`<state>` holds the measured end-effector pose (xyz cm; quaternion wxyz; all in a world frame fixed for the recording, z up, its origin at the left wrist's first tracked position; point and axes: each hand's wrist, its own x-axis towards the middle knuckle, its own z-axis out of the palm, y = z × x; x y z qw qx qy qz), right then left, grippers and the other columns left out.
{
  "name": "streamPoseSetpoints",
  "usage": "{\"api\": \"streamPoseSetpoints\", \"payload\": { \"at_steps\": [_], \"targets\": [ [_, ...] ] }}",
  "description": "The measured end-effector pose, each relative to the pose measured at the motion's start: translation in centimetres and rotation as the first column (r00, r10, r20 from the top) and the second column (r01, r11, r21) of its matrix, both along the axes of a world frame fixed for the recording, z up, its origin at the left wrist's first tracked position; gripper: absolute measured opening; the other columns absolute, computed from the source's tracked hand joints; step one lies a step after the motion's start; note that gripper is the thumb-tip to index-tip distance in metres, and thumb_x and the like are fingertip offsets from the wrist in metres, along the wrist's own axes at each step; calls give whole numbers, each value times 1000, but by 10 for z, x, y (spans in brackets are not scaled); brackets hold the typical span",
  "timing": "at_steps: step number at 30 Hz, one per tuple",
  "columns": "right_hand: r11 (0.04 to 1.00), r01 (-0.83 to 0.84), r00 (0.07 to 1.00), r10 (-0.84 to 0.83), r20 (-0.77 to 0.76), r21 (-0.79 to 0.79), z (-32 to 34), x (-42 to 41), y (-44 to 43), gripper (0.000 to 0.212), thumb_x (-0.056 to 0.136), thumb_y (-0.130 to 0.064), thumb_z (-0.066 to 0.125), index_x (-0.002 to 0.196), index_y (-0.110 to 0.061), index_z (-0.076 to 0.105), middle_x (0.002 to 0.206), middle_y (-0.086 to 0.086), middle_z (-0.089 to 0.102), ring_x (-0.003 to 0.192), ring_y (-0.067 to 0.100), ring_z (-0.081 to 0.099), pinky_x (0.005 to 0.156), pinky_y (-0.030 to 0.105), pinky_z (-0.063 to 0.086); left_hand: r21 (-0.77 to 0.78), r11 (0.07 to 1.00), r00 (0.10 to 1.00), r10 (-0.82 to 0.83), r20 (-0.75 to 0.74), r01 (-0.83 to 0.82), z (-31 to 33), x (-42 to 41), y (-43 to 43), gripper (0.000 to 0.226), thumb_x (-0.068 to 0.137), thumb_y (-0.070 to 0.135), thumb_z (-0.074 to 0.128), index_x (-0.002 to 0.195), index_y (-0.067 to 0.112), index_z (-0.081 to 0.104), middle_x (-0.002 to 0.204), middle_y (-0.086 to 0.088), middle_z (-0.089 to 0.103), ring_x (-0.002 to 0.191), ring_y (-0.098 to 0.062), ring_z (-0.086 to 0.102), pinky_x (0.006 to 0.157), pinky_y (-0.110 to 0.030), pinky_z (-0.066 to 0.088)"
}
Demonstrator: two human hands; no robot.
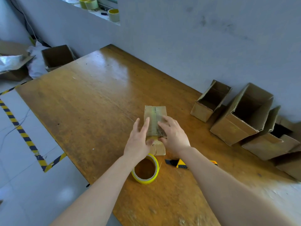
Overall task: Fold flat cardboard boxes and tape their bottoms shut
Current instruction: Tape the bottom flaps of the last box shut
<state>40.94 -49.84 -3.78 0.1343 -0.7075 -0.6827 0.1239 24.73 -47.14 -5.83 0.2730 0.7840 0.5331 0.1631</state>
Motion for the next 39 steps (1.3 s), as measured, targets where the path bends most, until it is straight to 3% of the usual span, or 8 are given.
{"api": "streamPoseSetpoints", "payload": {
  "at_steps": [3, 8, 22, 26, 30, 32, 35, 39],
  "targets": [
    [998, 47, 998, -49, -50, -41, -8, 2, -1, 58, 88, -26, 68, 141, -29, 46, 160, 5, 13, 143, 25, 23, 108, 39, 40, -61, 992, 991, -112, -76, 108, -6, 11, 11, 81, 94, 42, 54, 150, 40, -4, 160, -7, -10, 133, -29, 41, 98, -41, 46],
    [996, 27, 997, -33, -71, -81, -22, 3, -3, 63, 93, -22, 60, 148, -31, 31, 146, 9, 39, 121, 29, 51, 94, 38, 49, 44, 992, 986, -108, -129, 114, -19, 9, 15, 72, 96, 38, 50, 152, 37, 4, 159, -17, 9, 122, -34, 52, 95, -42, 47],
    [998, -28, 999, 25, -42, -61, -33, 9, -11, 72, 96, -18, 54, 150, -41, 14, 158, 7, 25, 111, 28, 60, 84, 35, 54, 114, 986, 988, -105, -114, 118, -27, 7, 16, 82, 91, 38, 60, 151, 37, 5, 158, -14, 17, 118, -30, 57, 92, -37, 50],
    [983, 90, 978, -117, -172, -159, -35, 12, -15, 88, 94, -15, 51, 147, -45, -12, 131, 5, 57, 88, 19, 63, 70, 31, 55, 66, 994, 996, -91, 8, 91, -23, 7, 15, 83, 90, 31, 63, 152, 37, 9, 157, -9, 23, 129, -26, 46, 100, -38, 45],
    [836, 436, 674, -549, -494, -334, -32, 10, -11, 54, 102, -32, 38, 152, -25, 19, 142, 5, 49, 116, 22, 56, 88, 27, 45, -218, 973, 906, 152, 396, -68, -12, 5, 24, 75, 88, 25, 67, 149, 37, 24, 132, 3, 49, 111, -14, 58, 88, -34, 55],
    [711, 448, 349, -697, -626, -542, -27, 12, -7, 56, 101, -49, 33, 146, -16, 35, 143, 7, 47, 127, 26, 47, 103, 33, 38, -438, 898, 764, 313, 565, -43, -6, 6, 24, 74, 88, 18, 67, 147, 40, 28, 133, 5, 49, 102, -10, 62, 76, -29, 58],
    [647, 333, -72, -708, -703, -686, -14, 12, -7, 48, 98, -53, 37, 121, -14, 54, 117, 9, 64, 106, 29, 62, 94, 44, 51, -595, 801, 598, 444, 668, 70, -2, 6, 21, 71, 89, 13, 66, 146, 38, 32, 139, 2, 46, 112, -17, 57, 73, -33, 58],
    [677, 382, -56, -662, -747, -628, 1, 10, -8, 24, 92, -36, 53, 104, -18, 65, 100, 8, 69, 97, 27, 63, 77, 39, 55, -739, 659, 631, 515, 580, 142, 6, -1, 17, 73, 84, 50, 60, 147, 39, 27, 152, 0, 33, 131, -26, 40, 91, -47, 52]
  ]
}}
